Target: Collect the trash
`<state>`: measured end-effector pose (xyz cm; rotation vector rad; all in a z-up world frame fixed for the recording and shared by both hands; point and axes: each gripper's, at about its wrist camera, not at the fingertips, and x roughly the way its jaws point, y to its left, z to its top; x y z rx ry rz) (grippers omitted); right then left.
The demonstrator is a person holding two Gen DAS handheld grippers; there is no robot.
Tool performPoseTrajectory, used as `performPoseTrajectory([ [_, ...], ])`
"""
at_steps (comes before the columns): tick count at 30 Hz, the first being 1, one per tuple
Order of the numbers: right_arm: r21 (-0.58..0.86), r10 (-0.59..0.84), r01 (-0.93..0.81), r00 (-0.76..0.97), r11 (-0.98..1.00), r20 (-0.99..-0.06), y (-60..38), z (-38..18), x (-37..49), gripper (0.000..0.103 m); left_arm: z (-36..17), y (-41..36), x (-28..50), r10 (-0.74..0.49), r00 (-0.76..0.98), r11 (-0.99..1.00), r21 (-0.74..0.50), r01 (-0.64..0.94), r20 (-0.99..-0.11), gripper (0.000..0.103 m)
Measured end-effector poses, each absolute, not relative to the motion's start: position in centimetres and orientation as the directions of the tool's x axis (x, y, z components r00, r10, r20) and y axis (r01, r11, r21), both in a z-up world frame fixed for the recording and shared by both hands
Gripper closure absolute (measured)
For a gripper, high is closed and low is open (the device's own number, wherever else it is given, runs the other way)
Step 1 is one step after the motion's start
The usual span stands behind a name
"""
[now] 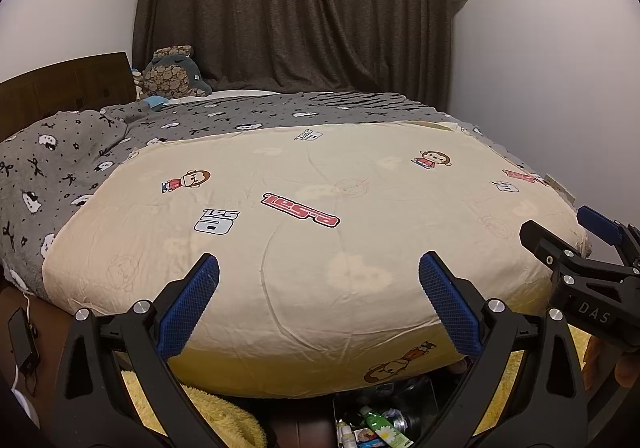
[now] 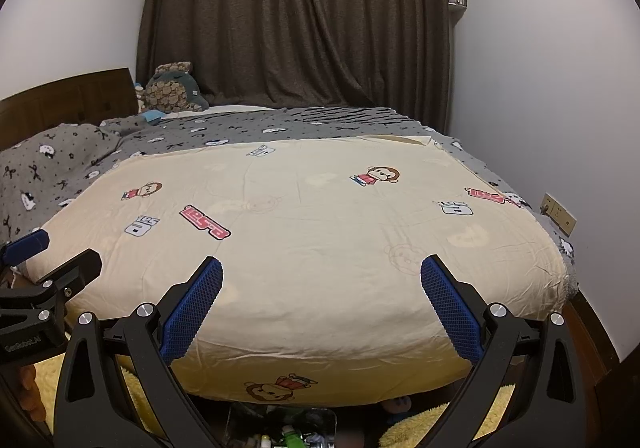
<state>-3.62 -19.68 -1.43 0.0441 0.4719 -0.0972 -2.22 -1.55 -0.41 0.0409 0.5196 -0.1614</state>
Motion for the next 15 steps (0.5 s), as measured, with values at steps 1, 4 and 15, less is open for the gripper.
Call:
performPoseTrajectory([
  [1, 0.019, -0.081, 0.101, 0.887, 0.995, -0.454, -19.63, -1.36, -3.62, 0.003, -0.40, -1.56, -2.16, -0.144, 0.856, 0.986, -0.003, 0.164, -0.497, 0.008],
  [4, 0.017, -0.082, 0.100, 0.888, 0.995, -0.453, -19.53, -1.30, -3.61, 0.003, -0.36, -1.61, -2.17, -0.146, 0.856, 0.986, 0.000, 0.167, -0.496, 0.008],
  [15, 0.030, -0.088, 0.113, 0.889, 0.993, -0.448, -19.69, -1.15, -3.60, 0.003, -0.19, -1.44, -2.20, -0.149, 0.857, 0.985, -0.002, 0.170, -0.493, 0.008],
])
